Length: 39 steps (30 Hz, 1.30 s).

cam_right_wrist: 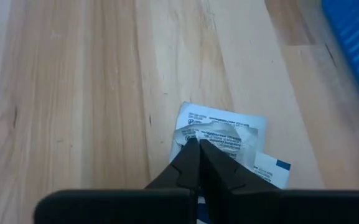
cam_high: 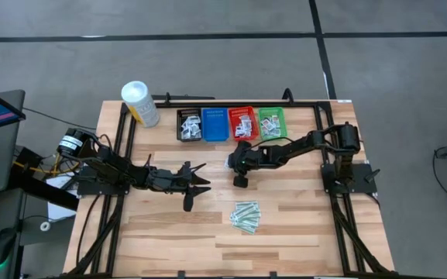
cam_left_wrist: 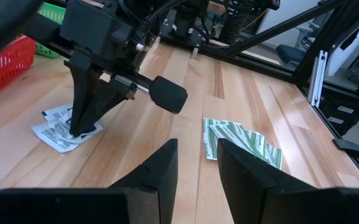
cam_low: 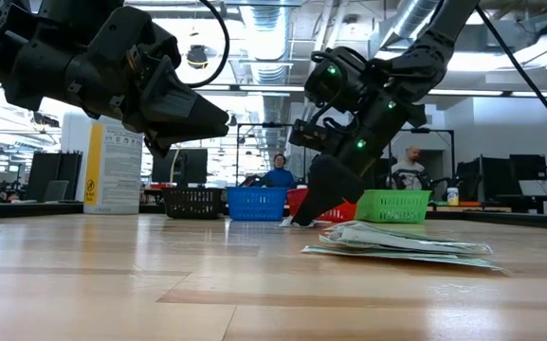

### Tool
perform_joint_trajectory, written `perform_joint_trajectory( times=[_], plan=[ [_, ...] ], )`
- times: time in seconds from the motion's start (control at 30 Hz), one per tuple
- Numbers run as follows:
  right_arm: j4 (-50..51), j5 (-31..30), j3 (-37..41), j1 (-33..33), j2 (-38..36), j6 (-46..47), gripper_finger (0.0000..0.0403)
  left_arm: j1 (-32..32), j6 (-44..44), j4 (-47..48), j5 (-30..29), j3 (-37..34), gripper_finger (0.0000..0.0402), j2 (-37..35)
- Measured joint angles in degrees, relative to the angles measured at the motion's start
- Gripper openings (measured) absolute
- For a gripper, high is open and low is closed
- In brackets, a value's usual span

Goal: Pick & Place First Aid Supplies
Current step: Put the blue pad into the red bin

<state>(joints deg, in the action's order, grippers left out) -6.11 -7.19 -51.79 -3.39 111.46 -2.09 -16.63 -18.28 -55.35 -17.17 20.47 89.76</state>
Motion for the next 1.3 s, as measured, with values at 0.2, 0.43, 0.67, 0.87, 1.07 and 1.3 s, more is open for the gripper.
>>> perform_joint_trajectory(
  times=[0.2, 0.43, 0.67, 0.87, 1.07, 1.3],
  plan=[
    [3.7, -0.5, 0.5, 1.2, -5.2, -0.6, 0.0001, 0.0, 0.0, 0.0, 0.0, 0.0, 0.0112, 0.0],
    [3.7, -7.2, 0.3, 2.7, -13.3, -2.0, 0.0001, 0.0, 0.0, 0.0, 0.0, 0.0, 0.0112, 0.0],
    [3.4, -15.3, 0.2, 0.7, -19.3, -6.9, 0.0000, 0.0, 0.0, 0.0, 0.0, 0.0, 0.0112, 0.0],
    [-0.8, -15.4, 0.2, -5.9, -20.7, -9.1, 0.0000, 0.0, 0.0, 0.0, -0.1, 0.0, 0.0112, 0.0],
    [-2.8, -15.4, 0.1, -14.3, -18.2, -5.9, 0.0007, 0.0, -0.5, -0.2, -0.4, 0.0, 0.0112, 0.0],
    [-3.4, -15.5, 0.1, -15.9, -17.2, -2.5, 0.0070, 0.0, -0.6, -0.3, -0.4, 0.0, 0.0112, 0.0]
  ],
)
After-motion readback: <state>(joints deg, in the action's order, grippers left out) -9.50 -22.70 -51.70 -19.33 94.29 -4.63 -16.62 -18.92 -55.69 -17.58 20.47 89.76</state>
